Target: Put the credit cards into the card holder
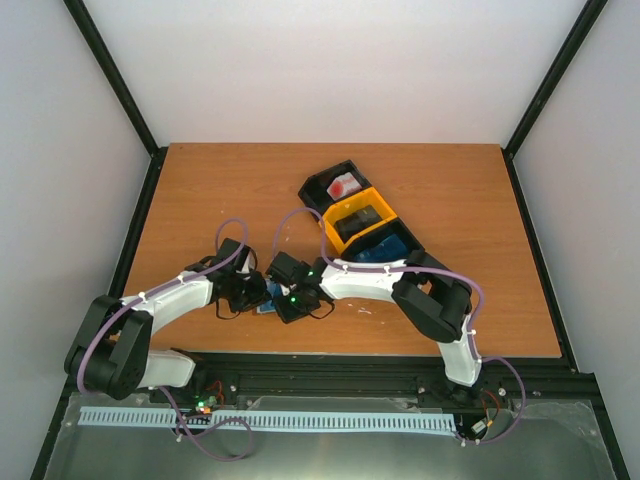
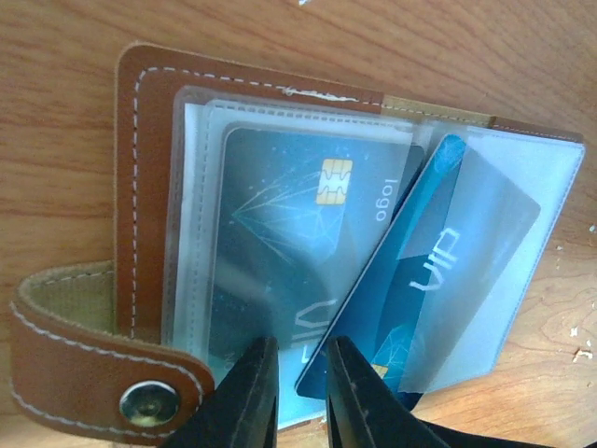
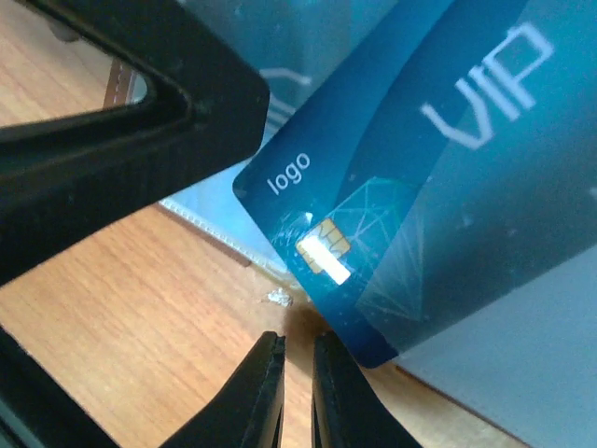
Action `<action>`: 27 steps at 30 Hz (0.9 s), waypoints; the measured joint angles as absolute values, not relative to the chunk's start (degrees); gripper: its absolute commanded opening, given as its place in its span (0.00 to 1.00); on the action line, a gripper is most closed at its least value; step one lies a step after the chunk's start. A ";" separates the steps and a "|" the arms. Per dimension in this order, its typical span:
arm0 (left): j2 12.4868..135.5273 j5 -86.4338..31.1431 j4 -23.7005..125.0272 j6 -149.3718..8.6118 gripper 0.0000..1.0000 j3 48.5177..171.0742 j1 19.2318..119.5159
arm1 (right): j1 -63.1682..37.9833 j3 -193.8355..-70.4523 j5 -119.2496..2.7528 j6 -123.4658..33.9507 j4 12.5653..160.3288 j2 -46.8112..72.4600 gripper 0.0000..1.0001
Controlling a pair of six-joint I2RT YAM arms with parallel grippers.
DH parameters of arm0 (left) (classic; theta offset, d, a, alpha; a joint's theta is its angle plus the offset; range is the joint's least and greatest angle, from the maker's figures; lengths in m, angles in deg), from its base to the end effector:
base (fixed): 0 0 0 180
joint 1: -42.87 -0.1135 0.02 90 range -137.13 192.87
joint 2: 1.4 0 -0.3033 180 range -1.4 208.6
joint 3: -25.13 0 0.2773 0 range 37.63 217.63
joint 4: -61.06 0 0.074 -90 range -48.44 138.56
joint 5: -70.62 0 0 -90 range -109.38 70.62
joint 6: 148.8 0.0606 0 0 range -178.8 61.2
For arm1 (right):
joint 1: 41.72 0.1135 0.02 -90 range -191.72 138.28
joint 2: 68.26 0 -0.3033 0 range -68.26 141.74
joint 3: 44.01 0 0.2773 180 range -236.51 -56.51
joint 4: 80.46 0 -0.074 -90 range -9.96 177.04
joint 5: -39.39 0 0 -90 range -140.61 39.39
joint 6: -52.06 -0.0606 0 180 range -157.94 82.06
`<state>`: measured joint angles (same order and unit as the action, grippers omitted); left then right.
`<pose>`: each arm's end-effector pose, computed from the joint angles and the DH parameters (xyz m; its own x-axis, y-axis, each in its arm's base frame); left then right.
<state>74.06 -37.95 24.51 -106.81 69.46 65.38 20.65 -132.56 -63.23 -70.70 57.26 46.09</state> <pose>0.2061 -0.1063 0.1421 -0.9245 -0.3795 -0.0351 -0.3177 0.8181 -0.4794 0.1944 0.3999 0.1456 -0.8501 -0.4854 -0.2043 -0.5260 0.7646 0.3725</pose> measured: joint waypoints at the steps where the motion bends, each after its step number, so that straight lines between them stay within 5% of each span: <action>1: 74.06 -38.04 24.55 -106.81 0.16 69.44 65.35 | 20.65 -132.56 -62.40 -70.52 57.33 46.39 0.11; 16: 74.08 -39.11 25.10 -105.37 0.18 69.24 65.00 | 20.96 -131.07 -52.91 -70.35 61.87 45.65 0.12; 27: 74.26 -40.51 24.99 -105.32 0.34 69.90 64.63 | 13.07 -122.09 -57.66 -74.24 66.62 31.71 0.40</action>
<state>74.26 -40.51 24.99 -105.32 69.90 64.63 13.07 -122.09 -57.66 -74.24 66.62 31.71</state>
